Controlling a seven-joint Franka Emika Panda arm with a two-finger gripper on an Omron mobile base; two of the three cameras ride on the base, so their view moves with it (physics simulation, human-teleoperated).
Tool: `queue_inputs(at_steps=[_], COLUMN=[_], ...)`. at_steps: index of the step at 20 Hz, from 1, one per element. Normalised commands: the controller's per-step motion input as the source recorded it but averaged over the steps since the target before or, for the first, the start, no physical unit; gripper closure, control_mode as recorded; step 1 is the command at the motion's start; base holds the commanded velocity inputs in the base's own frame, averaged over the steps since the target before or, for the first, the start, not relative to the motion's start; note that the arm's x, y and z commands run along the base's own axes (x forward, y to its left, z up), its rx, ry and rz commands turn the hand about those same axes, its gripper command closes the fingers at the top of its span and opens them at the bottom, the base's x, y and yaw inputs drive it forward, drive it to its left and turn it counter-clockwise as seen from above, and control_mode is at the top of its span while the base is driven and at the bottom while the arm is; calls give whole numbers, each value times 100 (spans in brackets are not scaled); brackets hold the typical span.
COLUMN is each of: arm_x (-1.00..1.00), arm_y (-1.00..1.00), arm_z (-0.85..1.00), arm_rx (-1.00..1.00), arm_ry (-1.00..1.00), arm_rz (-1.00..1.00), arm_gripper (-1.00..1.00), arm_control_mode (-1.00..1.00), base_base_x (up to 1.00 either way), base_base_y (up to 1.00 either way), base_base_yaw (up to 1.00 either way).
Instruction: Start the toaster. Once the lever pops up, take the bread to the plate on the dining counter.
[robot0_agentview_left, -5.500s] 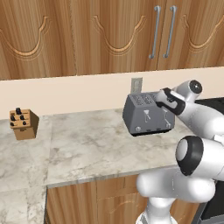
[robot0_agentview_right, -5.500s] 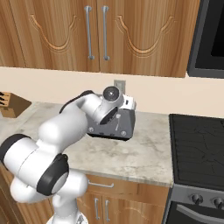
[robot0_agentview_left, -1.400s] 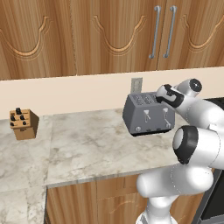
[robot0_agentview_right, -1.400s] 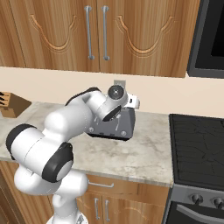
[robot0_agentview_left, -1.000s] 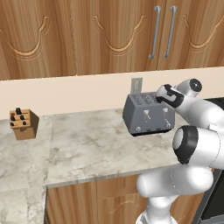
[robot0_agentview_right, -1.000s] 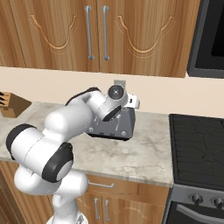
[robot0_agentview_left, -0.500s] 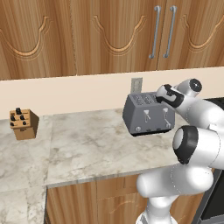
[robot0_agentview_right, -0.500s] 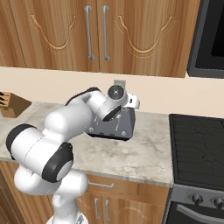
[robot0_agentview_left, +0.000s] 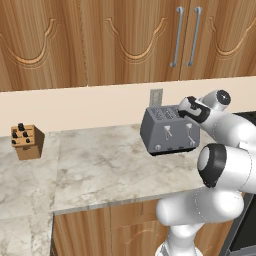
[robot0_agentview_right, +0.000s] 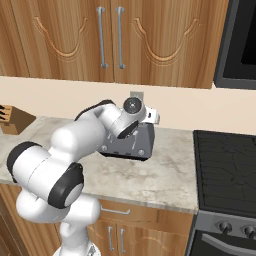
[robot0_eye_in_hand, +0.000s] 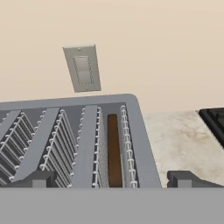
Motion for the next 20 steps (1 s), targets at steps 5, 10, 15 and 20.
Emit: queue_inputs(at_steps=[5,10,15,20], arm_x=[0,0,0,0], arm_y=[0,0,0,0], arm_z=[0,0,0,0], arm_rx=[0,0,0,0], arm_ry=[0,0,0,0], arm_rz=[0,0,0,0], arm_gripper=[-100,-100,-100,-100], arm_control_mode=[-100,-100,-100,-100], base_base_x=[0,0,0,0], base_base_y=[0,0,0,0], base_base_yaw=[0,0,0,0])
